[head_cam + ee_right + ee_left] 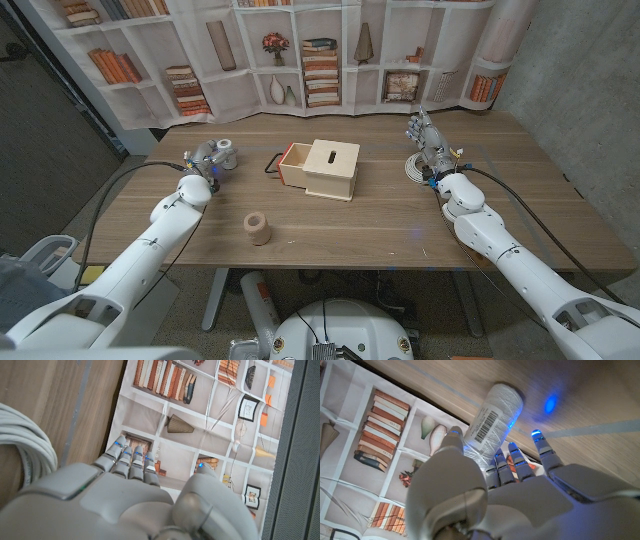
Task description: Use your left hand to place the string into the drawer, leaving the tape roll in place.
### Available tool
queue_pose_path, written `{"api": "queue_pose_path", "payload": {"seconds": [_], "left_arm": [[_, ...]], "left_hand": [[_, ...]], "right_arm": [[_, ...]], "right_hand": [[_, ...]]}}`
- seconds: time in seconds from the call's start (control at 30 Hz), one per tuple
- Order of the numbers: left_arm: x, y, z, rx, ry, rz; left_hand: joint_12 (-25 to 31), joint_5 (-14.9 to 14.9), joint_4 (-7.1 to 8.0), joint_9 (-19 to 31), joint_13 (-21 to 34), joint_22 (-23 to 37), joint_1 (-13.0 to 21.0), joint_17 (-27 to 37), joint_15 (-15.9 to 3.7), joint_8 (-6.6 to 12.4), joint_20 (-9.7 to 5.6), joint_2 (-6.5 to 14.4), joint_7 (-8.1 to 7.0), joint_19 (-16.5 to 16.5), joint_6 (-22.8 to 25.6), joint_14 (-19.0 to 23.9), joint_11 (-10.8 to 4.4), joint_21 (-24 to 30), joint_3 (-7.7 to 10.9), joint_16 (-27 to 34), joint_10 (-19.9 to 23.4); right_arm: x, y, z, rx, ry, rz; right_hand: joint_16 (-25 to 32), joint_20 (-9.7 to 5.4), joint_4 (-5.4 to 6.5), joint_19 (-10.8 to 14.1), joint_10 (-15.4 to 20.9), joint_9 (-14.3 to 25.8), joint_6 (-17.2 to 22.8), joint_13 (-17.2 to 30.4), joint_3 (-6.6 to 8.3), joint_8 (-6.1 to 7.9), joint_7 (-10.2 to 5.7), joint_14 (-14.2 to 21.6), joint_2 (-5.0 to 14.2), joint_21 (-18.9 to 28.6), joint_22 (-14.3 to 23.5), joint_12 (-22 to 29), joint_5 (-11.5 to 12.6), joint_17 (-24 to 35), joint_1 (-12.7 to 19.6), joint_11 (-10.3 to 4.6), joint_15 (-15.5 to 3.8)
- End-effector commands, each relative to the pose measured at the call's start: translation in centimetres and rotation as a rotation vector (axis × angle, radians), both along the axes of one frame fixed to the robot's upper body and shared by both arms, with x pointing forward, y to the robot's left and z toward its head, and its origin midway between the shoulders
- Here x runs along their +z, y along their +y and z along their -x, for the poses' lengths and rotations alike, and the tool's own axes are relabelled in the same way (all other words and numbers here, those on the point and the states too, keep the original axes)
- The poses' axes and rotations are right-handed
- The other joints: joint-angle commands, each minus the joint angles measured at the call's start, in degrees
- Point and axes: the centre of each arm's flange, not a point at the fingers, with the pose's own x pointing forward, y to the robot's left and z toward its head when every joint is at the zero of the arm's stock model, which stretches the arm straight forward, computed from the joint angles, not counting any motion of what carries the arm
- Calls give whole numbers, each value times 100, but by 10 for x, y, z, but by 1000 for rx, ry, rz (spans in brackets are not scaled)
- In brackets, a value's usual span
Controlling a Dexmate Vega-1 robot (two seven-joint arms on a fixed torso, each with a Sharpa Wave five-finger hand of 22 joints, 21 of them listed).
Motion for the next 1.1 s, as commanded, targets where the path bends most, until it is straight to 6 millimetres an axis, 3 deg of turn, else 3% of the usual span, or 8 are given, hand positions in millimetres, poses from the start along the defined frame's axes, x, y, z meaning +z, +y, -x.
{"api": "queue_pose_path", "payload": {"seconds": [0.03,0.33,0.47,0.97,1.07,1.1], "left_arm": [[2,-3,-1,18,2,-1],[4,-5,5,59,-15,-15],[5,-6,6,66,-16,-19],[7,-11,8,54,-37,-11],[6,-11,9,34,-60,-1],[6,-12,10,40,-63,6]], "left_hand": [[30,-31,-23,21,12,25,131,21,-256,74,-23,40,-41,163,177,187,-34,59,78,66,155],[28,-143,-36,18,12,34,385,27,-344,144,-103,210,-148,284,488,481,-191,66,211,90,457],[8,-221,-63,16,13,44,566,21,-346,158,-351,308,-225,89,597,560,-295,-25,308,62,593],[1,-435,-82,12,17,54,896,11,-421,247,-456,427,-207,259,982,905,-283,17,479,68,965],[-12,-519,-66,9,18,54,945,9,-396,245,-653,444,-170,422,1035,1011,-252,74,508,70,1049],[-23,-573,-57,8,19,53,967,8,-399,248,-783,439,-142,506,1084,1067,-234,102,517,65,1094]], "right_arm": [[-2,0,-2,1,3,-3],[-1,0,-3,8,8,2],[-2,0,-4,12,12,3],[-3,-2,1,9,5,3],[-3,-2,2,7,0,5],[-3,-2,3,6,0,5]], "right_hand": [[-9,-12,-8,66,66,33,48,31,-3,7,0,61,-9,-21,29,-22,12,24,14,1,7],[-10,-14,-10,76,78,34,50,31,-8,6,3,70,-7,-37,30,-22,14,25,8,10,16],[-12,-10,-10,78,82,34,55,31,-10,7,3,67,-6,-45,31,-23,14,25,6,4,18],[-17,-11,-13,93,88,34,65,32,-16,8,3,72,-1,-72,32,-30,16,26,-3,8,16],[-19,-9,-14,95,90,34,65,32,-17,7,0,69,1,-79,32,-31,16,26,-4,8,10],[-19,-11,-14,98,91,34,65,32,-18,7,0,71,2,-80,32,-31,16,26,-4,11,11]]}}
